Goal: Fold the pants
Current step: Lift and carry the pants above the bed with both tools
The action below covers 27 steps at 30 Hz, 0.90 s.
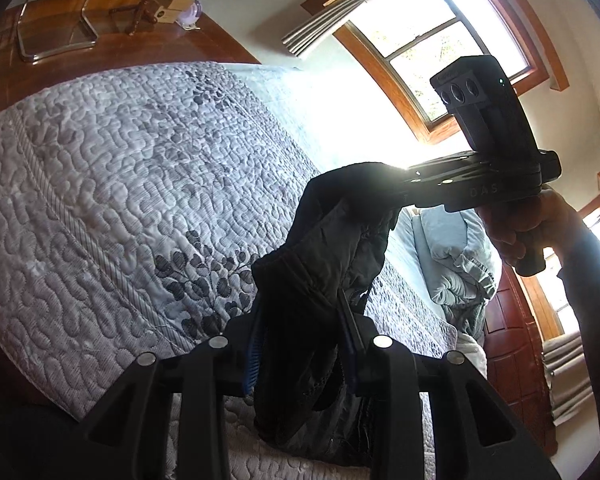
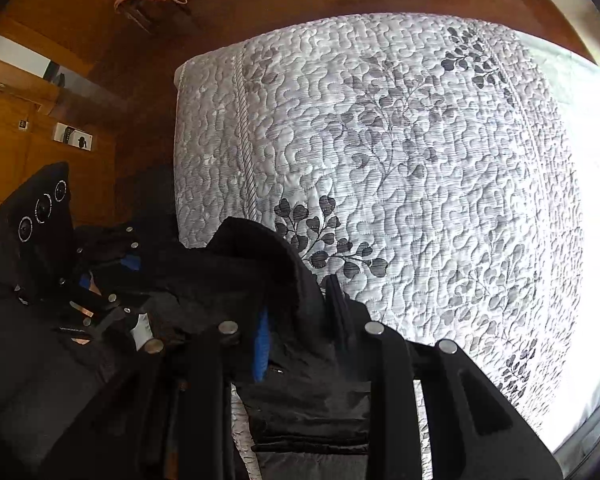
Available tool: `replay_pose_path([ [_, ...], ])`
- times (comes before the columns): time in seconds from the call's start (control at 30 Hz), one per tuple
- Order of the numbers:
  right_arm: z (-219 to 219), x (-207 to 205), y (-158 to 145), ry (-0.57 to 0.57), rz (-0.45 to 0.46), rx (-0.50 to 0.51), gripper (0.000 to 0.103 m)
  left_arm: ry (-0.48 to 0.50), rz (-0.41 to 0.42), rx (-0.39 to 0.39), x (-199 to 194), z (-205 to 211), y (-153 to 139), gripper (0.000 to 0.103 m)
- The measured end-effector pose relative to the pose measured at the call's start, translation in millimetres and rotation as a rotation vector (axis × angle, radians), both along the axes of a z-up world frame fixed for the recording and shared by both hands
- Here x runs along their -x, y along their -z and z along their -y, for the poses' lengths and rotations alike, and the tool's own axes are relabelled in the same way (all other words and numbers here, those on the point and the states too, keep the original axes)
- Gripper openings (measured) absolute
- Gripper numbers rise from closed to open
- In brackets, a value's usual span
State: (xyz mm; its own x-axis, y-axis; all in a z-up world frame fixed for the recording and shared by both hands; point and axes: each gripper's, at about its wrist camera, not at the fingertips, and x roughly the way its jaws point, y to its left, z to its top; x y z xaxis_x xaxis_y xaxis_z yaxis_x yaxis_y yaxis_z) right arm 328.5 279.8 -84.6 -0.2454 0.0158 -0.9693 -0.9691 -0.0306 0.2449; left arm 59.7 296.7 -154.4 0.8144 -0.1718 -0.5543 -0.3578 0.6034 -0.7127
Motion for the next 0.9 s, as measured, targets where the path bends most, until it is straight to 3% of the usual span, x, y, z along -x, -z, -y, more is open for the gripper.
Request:
replay_pose_path([
  [0.47,98,-1,-74,0.117,0.111,-0.118,0.023,0.145,0.044,-0.161,-14,71,-66,0.032],
  [0.9,188,4,-111,0.215,0.215,-0.208,0.022,0.277,0.067,-0.294,-24,146,-106,0.032],
])
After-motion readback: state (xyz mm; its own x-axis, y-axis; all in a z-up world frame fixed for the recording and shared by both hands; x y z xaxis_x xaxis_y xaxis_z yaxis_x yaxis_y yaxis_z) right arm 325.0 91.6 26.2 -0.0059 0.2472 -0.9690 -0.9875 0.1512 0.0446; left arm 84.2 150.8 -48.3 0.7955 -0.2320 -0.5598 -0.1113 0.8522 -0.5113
